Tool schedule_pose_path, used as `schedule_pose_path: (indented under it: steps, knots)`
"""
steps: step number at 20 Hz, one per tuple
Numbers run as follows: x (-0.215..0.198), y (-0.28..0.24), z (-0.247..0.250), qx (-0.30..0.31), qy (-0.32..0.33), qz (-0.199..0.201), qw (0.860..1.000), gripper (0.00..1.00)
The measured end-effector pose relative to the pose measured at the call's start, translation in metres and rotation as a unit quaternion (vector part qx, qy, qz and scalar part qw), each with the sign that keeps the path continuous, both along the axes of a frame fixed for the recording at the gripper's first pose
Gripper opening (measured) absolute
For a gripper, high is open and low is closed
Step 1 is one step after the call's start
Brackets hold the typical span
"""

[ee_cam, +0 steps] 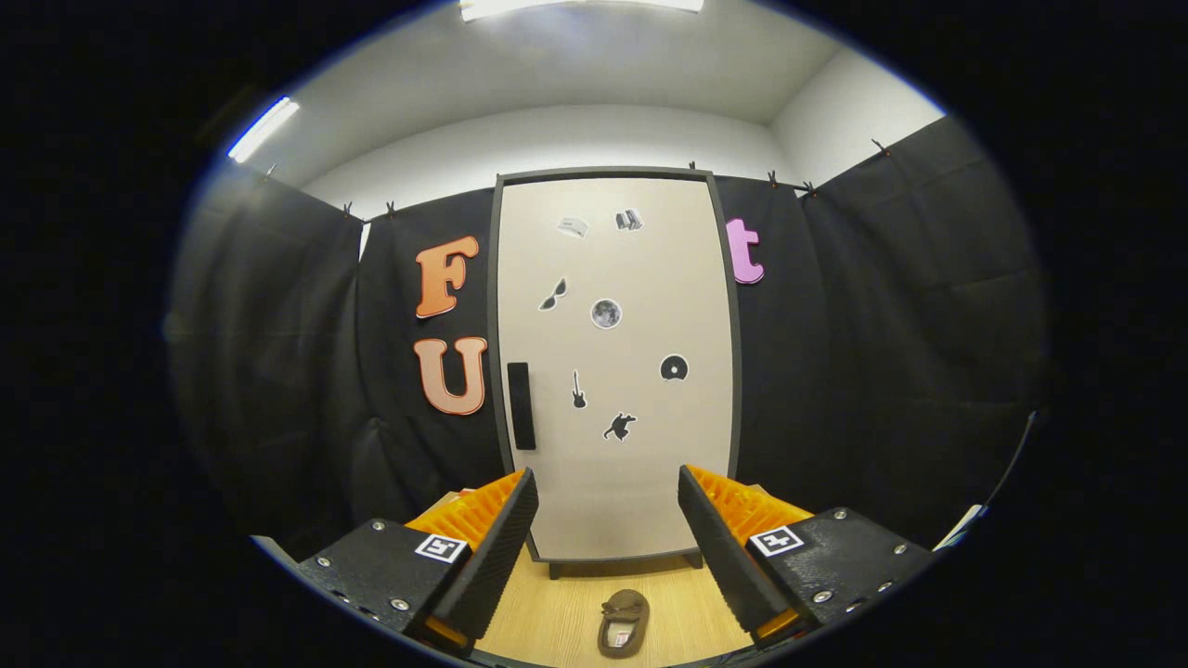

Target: Open the shoe cabinet door, grab the shoes and put them into the shoe cabinet, then close the shoe cabinet door.

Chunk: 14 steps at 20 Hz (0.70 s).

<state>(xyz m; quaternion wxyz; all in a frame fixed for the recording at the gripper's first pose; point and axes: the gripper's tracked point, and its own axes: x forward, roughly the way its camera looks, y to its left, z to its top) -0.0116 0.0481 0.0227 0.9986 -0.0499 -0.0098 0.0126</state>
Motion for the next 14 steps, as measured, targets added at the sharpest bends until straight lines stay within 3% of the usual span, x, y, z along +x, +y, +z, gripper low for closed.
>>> schedule_pose_path:
  steps: [14]
  knots:
    - [0.096,0.055,-0.007,0.006,0.015,0.053,0.998,0.95]
